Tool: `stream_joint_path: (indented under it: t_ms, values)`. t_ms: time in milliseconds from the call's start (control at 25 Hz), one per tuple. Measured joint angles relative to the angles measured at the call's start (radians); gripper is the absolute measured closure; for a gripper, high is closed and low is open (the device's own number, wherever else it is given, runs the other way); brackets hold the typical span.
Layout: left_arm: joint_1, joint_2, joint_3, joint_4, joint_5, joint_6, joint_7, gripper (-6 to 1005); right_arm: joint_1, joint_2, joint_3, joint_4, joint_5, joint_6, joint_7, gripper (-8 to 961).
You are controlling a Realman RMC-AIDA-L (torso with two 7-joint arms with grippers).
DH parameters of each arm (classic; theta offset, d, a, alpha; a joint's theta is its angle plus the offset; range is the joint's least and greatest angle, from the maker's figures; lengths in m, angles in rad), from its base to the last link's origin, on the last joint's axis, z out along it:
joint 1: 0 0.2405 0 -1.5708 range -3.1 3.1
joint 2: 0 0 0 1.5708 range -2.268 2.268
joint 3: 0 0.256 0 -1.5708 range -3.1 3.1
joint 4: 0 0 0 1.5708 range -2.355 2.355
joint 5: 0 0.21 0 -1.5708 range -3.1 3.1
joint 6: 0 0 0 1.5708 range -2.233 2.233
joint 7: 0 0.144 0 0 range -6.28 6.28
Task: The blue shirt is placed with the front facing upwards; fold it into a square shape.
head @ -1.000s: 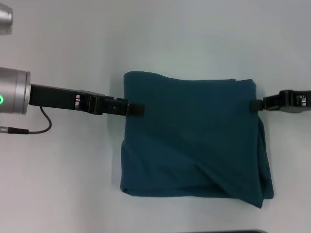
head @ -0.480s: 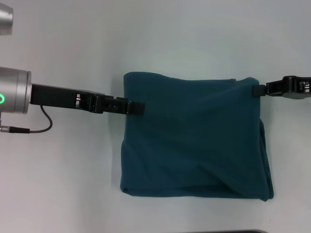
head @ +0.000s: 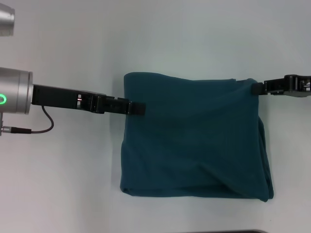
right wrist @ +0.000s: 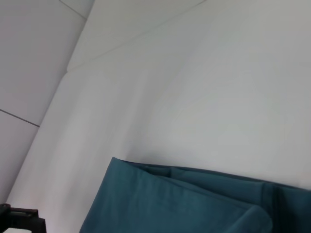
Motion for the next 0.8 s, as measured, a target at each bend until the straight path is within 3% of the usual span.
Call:
stream_joint_path:
  t_ms: [440, 600, 800]
  values:
    - [-0.002, 0.000, 0.000, 0.000, -0.004, -0.007, 0.004, 117, 0.005, -0.007, 0.036, 0.000, 0.008, 0.045, 0.022, 524]
    - [-0.002, 0.000, 0.000, 0.000, -0.005, -0.009, 0.006, 118, 0.011, -0.007, 0.037, 0.009, 0.010, 0.050, 0.047, 280]
    - [-0.002, 0.000, 0.000, 0.000, -0.006, -0.009, 0.010, 119, 0.013, 0.002, 0.038, 0.015, 0.010, 0.053, 0.067, 207]
